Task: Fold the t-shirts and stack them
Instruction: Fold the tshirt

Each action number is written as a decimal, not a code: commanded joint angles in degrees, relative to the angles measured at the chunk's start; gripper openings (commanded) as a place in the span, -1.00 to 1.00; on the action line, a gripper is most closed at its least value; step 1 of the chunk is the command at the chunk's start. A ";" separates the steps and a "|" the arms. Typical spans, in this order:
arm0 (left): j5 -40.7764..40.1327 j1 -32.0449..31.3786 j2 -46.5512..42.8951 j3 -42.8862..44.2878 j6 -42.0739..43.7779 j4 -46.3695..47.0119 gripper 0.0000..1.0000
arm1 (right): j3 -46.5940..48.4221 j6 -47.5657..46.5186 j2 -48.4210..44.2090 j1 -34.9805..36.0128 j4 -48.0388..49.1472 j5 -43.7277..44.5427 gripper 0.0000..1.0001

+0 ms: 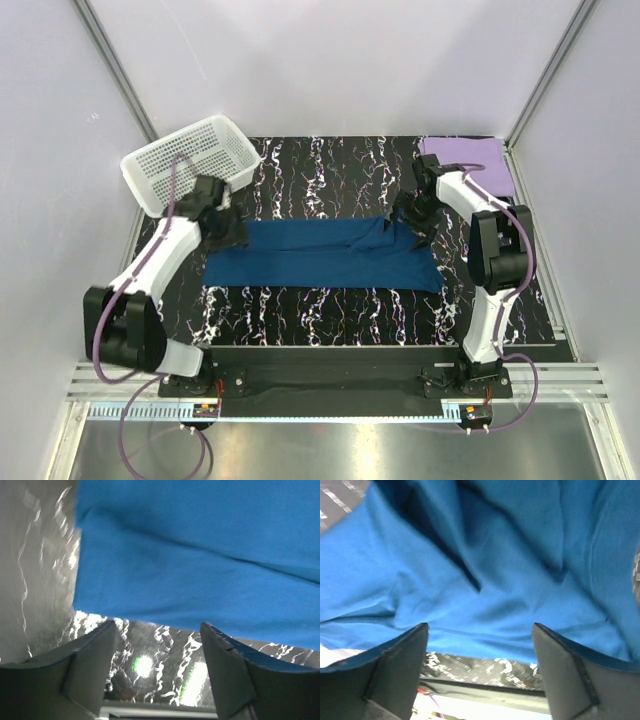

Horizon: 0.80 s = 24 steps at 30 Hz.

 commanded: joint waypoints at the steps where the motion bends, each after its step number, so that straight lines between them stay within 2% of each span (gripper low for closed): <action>1: -5.49 -7.72 5.87 6.54 4.08 1.70 0.53 | 3.41 7.78 -4.57 2.37 -3.73 4.61 0.87; 3: -5.50 -12.63 8.88 9.97 8.10 1.88 0.54 | 5.42 12.42 -3.78 4.29 -5.40 7.59 0.93; 6: -2.86 -16.60 12.40 12.34 13.90 2.76 0.58 | 6.75 18.66 -2.55 5.45 -6.72 7.00 0.96; 7: -1.99 -17.23 12.75 12.44 15.32 3.28 0.59 | 6.75 20.35 -1.85 5.97 -6.55 6.56 0.96; 8: -2.24 -17.58 12.67 12.27 16.30 3.72 0.71 | 6.93 23.41 -1.58 6.32 -6.81 6.55 0.99; 10: -2.76 -17.85 12.23 11.65 17.88 3.99 0.71 | 8.16 26.06 -0.44 7.20 -7.25 8.22 0.99; 15: -5.58 -17.93 7.24 9.55 15.88 3.64 0.69 | 13.33 30.21 3.42 8.00 -9.80 15.94 0.99; 24: -5.32 -18.73 -6.39 0.31 9.10 3.55 0.67 | 20.46 29.42 14.94 10.99 -12.70 20.61 0.99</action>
